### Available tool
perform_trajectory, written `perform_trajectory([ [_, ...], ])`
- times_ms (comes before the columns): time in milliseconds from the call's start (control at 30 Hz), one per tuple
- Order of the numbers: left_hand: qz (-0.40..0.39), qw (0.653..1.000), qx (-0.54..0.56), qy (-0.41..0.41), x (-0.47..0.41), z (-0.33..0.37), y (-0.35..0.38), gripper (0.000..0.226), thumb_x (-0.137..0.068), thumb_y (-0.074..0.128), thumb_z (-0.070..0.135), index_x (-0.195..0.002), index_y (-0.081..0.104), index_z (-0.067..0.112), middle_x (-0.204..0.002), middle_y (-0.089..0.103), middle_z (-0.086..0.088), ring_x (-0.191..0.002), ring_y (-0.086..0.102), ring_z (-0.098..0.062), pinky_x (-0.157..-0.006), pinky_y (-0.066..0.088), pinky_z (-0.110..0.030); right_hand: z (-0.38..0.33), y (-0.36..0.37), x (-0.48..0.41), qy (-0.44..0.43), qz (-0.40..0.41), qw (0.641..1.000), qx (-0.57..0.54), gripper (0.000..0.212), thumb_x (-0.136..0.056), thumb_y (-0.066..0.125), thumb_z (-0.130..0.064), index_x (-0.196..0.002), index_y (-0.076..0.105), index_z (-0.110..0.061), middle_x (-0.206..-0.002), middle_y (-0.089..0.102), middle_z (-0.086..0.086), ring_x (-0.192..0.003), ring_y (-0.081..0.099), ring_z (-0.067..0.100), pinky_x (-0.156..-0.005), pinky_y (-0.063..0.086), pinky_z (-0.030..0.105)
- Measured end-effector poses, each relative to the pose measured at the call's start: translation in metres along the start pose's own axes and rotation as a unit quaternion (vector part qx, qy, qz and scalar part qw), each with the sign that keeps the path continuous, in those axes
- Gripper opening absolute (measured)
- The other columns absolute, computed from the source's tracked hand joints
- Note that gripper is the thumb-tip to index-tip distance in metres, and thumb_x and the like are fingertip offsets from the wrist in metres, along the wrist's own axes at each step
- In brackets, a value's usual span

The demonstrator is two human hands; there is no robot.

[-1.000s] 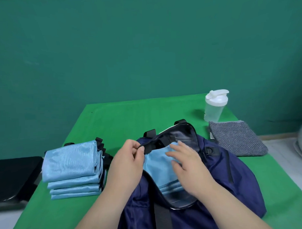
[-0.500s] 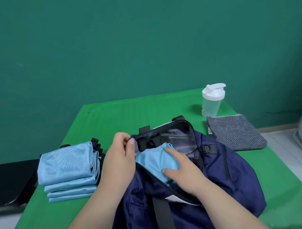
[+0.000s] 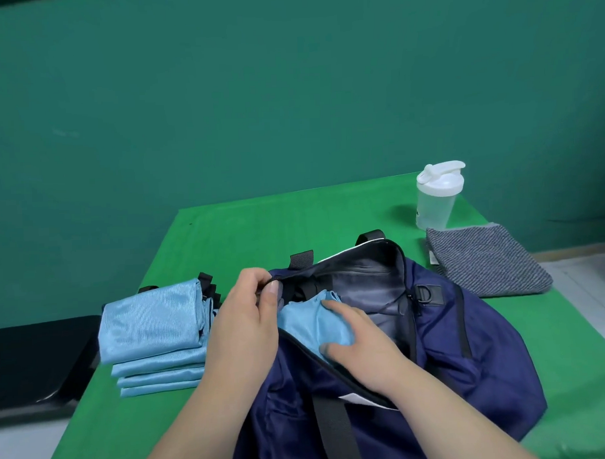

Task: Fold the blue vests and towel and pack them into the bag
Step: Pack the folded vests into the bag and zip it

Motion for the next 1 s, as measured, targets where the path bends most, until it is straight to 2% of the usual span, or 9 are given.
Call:
perform_trajectory([
  [100, -0.018, 1.0, -0.015, -0.001, 0.003, 0.002, 0.002, 0.014, -0.101, 0.044, 0.038, -0.087, 0.043, 0.037, -0.066, 0.058, 0.008, -0.069, 0.054, -0.001, -0.053, 0.034, -0.019, -0.007, 0.003, 0.003, -0.009, 0.003, 1.0, -0.003, 0.07, -0.082, 0.069, -0.035, -0.14, 0.036, -0.056, -0.141, 0.034, -0.027, -0.118, 0.045, -0.002, -0.09, 0.034, 0.012],
  [300, -0.012, 0.999, -0.029, -0.011, 0.003, -0.001, 0.006, 0.007, -0.101, 0.044, 0.04, -0.095, 0.047, 0.037, -0.07, 0.062, 0.011, -0.064, 0.056, -0.002, -0.058, 0.042, -0.024, -0.015, 0.03, 0.013, -0.062, -0.028, 0.998, 0.016, 0.07, -0.087, 0.065, -0.034, -0.147, 0.031, -0.049, -0.148, 0.027, -0.024, -0.132, 0.04, 0.001, -0.101, 0.031, 0.014],
  [433, -0.016, 0.999, -0.026, -0.029, 0.007, -0.007, 0.008, 0.012, -0.097, 0.053, 0.038, -0.104, 0.044, 0.035, -0.095, 0.062, 0.016, -0.09, 0.062, -0.011, -0.079, 0.052, -0.038, -0.012, 0.029, 0.013, -0.07, -0.041, 0.997, 0.013, 0.074, -0.085, 0.063, -0.04, -0.147, 0.025, -0.054, -0.154, 0.025, -0.022, -0.137, 0.037, 0.001, -0.106, 0.03, 0.017],
  [567, 0.046, 0.987, -0.107, 0.107, 0.011, 0.0, 0.006, 0.03, -0.085, 0.07, 0.027, -0.109, 0.053, 0.021, -0.11, 0.048, 0.008, -0.108, 0.045, -0.017, -0.094, 0.04, -0.031, -0.01, 0.012, 0.016, -0.074, -0.047, 0.996, 0.017, 0.077, -0.079, 0.057, -0.059, -0.143, 0.017, -0.067, -0.158, 0.021, -0.026, -0.143, 0.025, -0.006, -0.118, 0.026, 0.028],
  [633, 0.033, 0.964, -0.146, 0.219, 0.012, 0.007, 0.009, 0.028, -0.082, 0.074, 0.023, -0.106, 0.061, 0.018, -0.113, 0.053, 0.003, -0.11, 0.047, -0.02, -0.097, 0.039, -0.035, -0.008, -0.003, 0.018, -0.088, -0.034, 0.995, 0.024, 0.067, -0.087, 0.061, -0.05, -0.145, 0.03, -0.059, -0.152, 0.033, -0.026, -0.138, 0.028, -0.012, -0.118, 0.026, 0.025],
  [733, -0.111, 0.893, -0.256, 0.354, 0.011, 0.013, 0.028, 0.019, -0.085, 0.064, 0.031, -0.103, 0.066, 0.026, -0.111, 0.058, 0.009, -0.114, 0.053, -0.017, -0.11, 0.027, -0.043, 0.0, -0.023, 0.022, -0.119, -0.003, 0.987, 0.108, 0.045, -0.093, 0.054, -0.031, -0.138, 0.054, -0.04, -0.136, 0.053, -0.023, -0.126, 0.044, -0.008, -0.112, 0.034, 0.022],
  [800, -0.232, 0.839, -0.317, 0.376, 0.008, 0.014, 0.045, 0.026, -0.093, 0.049, 0.041, -0.111, 0.064, 0.029, -0.116, 0.058, 0.011, -0.123, 0.049, -0.015, -0.118, 0.006, -0.048, 0.008, -0.033, 0.025, -0.134, 0.031, 0.974, 0.181, 0.04, -0.089, 0.043, -0.024, -0.119, 0.067, -0.033, -0.116, 0.064, -0.017, -0.11, 0.056, 0.005, -0.101, 0.044, 0.028],
  [900, -0.359, 0.772, -0.382, 0.36, 0.002, 0.015, 0.071, 0.041, -0.099, 0.037, 0.05, -0.122, 0.061, 0.025, -0.123, 0.059, 0.007, -0.134, 0.039, -0.019, -0.118, -0.013, -0.057, 0.019, -0.037, 0.028, -0.137, 0.035, 0.951, 0.276, 0.034, -0.082, 0.032, -0.027, -0.092, 0.064, -0.029, -0.094, 0.066, -0.01, -0.093, 0.057, 0.014, -0.093, 0.047, 0.037],
  [1000, -0.428, 0.718, -0.425, 0.346, -0.001, 0.012, 0.09, 0.047, -0.097, 0.035, 0.057, -0.117, 0.063, 0.025, -0.113, 0.065, 0.003, -0.129, 0.043, -0.023, -0.114, -0.018, -0.062, 0.032, -0.035, 0.028, -0.109, 0.015, 0.936, 0.335, 0.043, -0.081, 0.027, -0.039, -0.104, 0.062, -0.031, -0.105, 0.064, -0.014, -0.106, 0.053, 0.011, -0.107, 0.034, 0.032],
])
Point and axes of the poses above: each hand's wrist, its own x-axis away from the middle knuckle, its own y-axis out of the palm, z = x × y, the point moved 2 cm from there along -x, towards the middle knuckle
